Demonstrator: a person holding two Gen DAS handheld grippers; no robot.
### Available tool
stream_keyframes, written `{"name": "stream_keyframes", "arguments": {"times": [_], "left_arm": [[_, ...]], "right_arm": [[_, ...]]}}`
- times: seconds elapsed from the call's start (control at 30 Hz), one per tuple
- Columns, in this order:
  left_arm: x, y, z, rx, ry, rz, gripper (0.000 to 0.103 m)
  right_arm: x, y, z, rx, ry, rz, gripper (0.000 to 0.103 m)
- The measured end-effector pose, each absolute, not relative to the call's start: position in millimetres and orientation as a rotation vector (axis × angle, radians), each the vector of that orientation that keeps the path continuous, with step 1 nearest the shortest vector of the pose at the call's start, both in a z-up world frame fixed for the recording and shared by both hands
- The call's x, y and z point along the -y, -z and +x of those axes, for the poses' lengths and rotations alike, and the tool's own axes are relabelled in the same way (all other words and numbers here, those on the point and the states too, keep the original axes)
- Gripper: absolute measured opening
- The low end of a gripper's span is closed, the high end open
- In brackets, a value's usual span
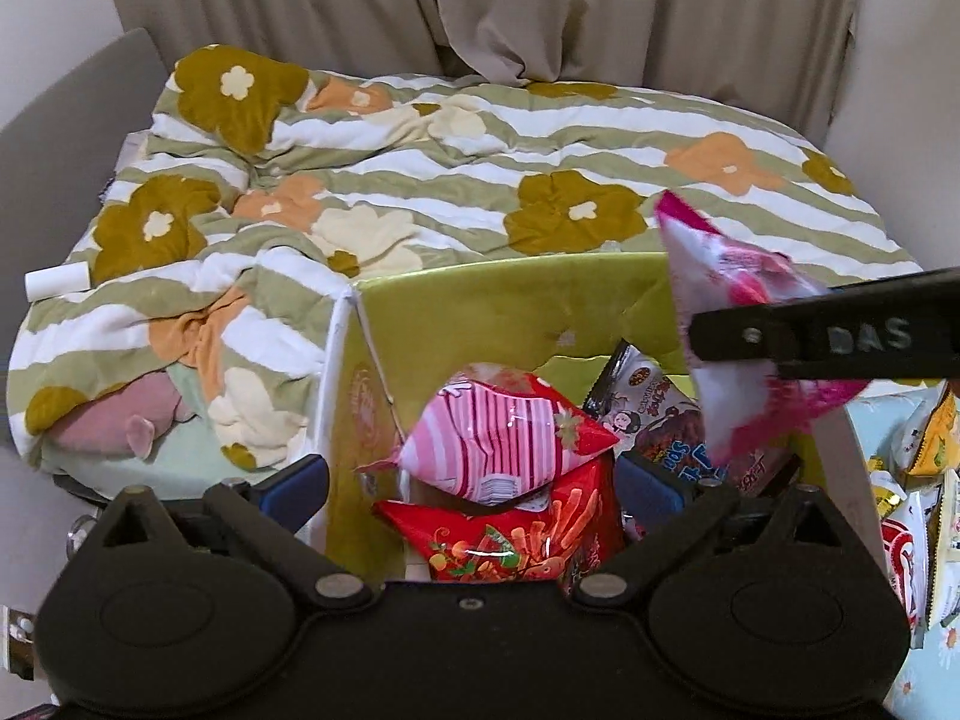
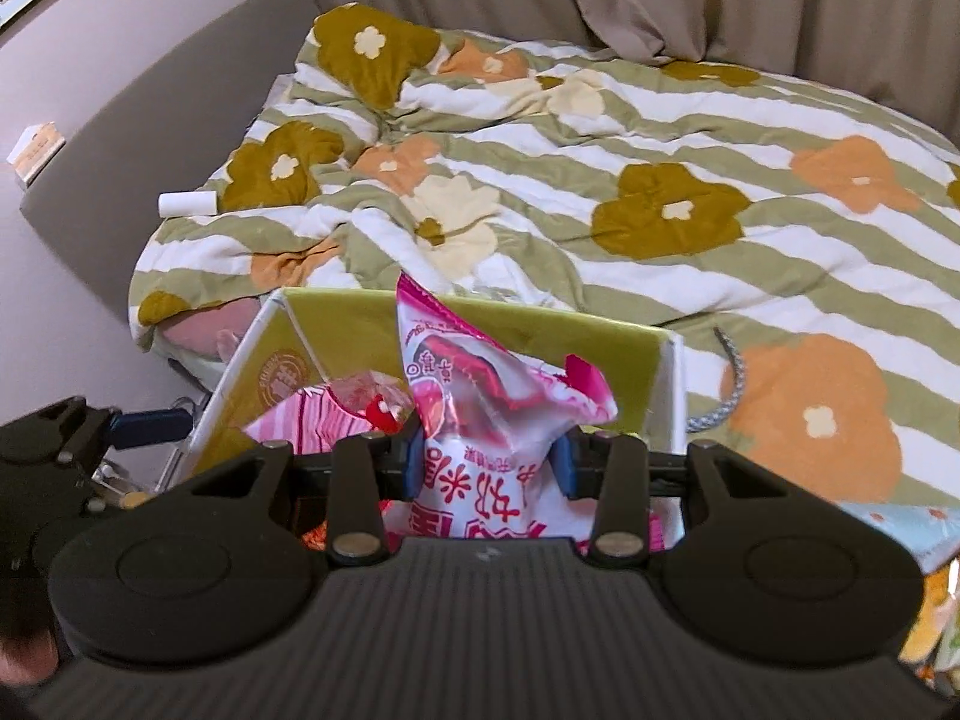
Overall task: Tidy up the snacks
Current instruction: 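Lower both pink bags into the box and open both grippers, then move both grippers back over the remaining snack bags on the mat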
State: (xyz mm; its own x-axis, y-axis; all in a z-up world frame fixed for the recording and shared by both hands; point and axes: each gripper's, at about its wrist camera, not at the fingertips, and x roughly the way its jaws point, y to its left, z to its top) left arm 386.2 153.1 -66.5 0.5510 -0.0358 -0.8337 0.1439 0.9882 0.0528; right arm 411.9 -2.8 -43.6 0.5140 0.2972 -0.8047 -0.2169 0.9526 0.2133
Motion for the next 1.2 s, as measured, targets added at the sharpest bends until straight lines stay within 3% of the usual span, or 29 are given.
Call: {"name": "stream_keyframes", "arguments": {"times": [0.13,0.2,0.6,1.2], "left_arm": [[-157.1,68.7,385.0,-0.989,0.085,0.105,0.102],[-159.5,70.6,384.2,-0.995,0.074,0.098,0.102],[-169.3,68.0,368.9,-0.989,0.04,0.057,0.102],[-156.0,4.2,307.1,-0.836,0.078,0.084,0.102]], "right_arm": [[-6.2,49.3,419.9,-0.987,-0.332,0.079,0.062],[-6.7,50.6,420.2,-0.964,-0.332,0.102,0.103],[-4.0,42.6,400.1,-0.87,-0.337,0.051,0.103],[16.8,-26.2,307.9,-0.758,-0.231,0.04,0.103]]}}
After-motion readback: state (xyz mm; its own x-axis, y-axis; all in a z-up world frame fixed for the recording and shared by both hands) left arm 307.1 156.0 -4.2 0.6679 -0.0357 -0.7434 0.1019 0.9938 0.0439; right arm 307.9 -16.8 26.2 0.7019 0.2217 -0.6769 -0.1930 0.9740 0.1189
